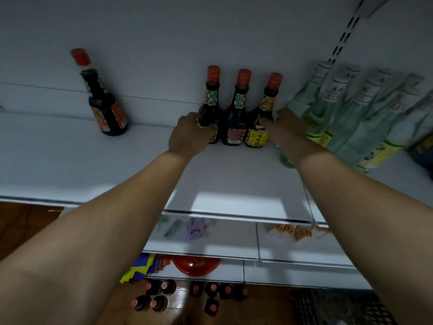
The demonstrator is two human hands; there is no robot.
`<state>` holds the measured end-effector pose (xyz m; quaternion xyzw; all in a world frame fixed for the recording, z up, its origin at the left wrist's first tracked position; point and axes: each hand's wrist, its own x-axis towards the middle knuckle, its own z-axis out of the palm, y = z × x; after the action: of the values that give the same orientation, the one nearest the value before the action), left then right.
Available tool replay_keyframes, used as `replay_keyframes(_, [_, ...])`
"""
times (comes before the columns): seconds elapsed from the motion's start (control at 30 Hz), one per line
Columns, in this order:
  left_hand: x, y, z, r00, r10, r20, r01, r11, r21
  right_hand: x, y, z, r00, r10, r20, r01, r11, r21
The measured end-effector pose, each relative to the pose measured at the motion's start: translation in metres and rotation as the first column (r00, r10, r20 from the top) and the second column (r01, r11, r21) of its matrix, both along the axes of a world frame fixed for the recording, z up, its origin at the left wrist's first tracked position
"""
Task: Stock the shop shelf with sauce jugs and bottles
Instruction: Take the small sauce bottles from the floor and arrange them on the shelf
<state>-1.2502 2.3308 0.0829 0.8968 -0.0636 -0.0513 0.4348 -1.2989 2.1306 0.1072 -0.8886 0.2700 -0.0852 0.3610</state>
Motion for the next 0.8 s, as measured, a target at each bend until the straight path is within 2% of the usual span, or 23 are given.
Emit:
replay_keyframes(0.13, [-0.044,0.007,0.008,0.991,-0.054,-0.122,0.062,0.996,0.068,-0.039,0.009,0.01,0.995,0.102,-0.008,-0.102,0.993,-0.051])
replay_keyframes(0.33, [-0.133,0.023,0.0,0.947,-0.124,-0.296,0.14,0.99,0.033,-0.105,0.028,0.009,0.976,0.216,-0.04,-0.218,0.974,-0.068])
replay_keyframes(0.43, [-0.178,0.023,-0.018,0.892,-0.135,-0.431,0.209,0.97,0.127,-0.139,0.034,-0.001,0.965,0.261,-0.033,-0.262,0.965,-0.016])
replay_keyframes(0.57, [-0.224,0.02,-0.069,0.821,-0.108,-0.56,0.241,0.956,0.168,-0.177,0.041,-0.028,0.933,0.353,-0.061,-0.354,0.935,0.001])
replay_keyframes(0.7, [-0.252,0.019,-0.141,0.802,-0.055,-0.594,0.303,0.896,0.325,-0.204,0.044,-0.076,0.898,0.409,-0.162,-0.42,0.907,-0.041])
replay_keyframes(0.8, [-0.266,0.019,-0.193,0.76,-0.035,-0.649,0.332,0.88,0.34,-0.213,0.045,-0.126,0.886,0.404,-0.23,-0.415,0.91,0.002])
